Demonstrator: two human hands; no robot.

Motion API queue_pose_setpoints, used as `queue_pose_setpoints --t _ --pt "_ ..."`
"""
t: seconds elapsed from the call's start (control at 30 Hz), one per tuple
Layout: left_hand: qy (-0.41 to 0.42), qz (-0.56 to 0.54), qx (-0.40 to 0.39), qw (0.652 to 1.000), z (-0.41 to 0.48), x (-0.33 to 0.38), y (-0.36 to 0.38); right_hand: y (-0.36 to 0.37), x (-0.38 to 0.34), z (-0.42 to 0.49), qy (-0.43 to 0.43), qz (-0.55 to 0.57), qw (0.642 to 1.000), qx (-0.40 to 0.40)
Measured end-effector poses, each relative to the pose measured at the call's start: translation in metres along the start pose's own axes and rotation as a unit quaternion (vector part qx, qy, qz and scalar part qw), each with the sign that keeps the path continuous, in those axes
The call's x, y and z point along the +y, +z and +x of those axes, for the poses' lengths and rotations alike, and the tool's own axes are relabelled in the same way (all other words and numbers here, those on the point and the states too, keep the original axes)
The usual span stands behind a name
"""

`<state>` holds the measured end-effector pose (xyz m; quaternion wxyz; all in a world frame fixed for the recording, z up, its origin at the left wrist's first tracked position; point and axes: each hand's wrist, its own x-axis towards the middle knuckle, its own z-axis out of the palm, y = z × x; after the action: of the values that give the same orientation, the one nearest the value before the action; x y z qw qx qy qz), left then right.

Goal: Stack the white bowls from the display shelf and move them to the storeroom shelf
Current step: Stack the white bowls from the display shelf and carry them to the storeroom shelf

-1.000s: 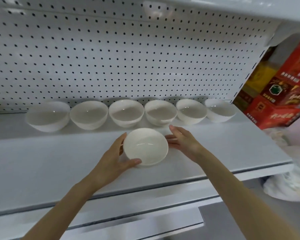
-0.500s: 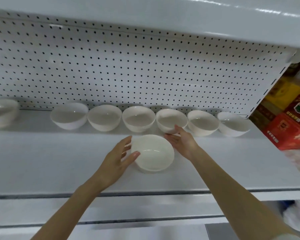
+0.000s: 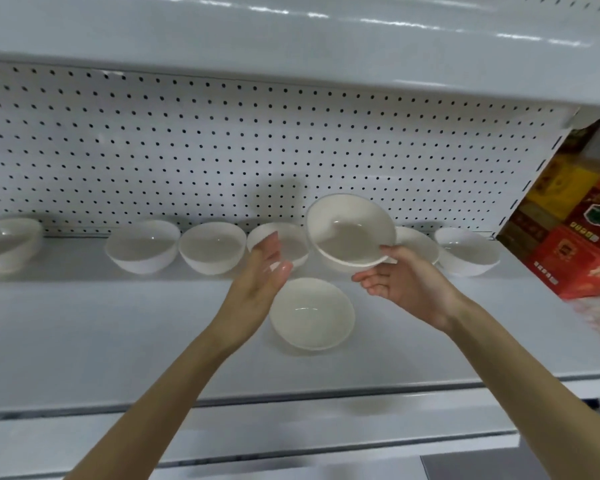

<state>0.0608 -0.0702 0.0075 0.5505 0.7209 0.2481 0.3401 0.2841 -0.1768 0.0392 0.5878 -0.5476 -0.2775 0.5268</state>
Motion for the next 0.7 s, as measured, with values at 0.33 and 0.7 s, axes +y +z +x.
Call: queue_pose_setpoints --t 0.33,0.7 --pt "0.006 -0.044 -0.062 0.997 -0.002 -0.004 0.013 0.025 0.013 -0.025 -0.001 -0.081 0.993 -0.088" --pt "0.015 -0.011 -0.035 0.999 -0.011 -0.024 0.016 0.018 0.032 -0.015 -0.092 -0.357 0.929 -0.031"
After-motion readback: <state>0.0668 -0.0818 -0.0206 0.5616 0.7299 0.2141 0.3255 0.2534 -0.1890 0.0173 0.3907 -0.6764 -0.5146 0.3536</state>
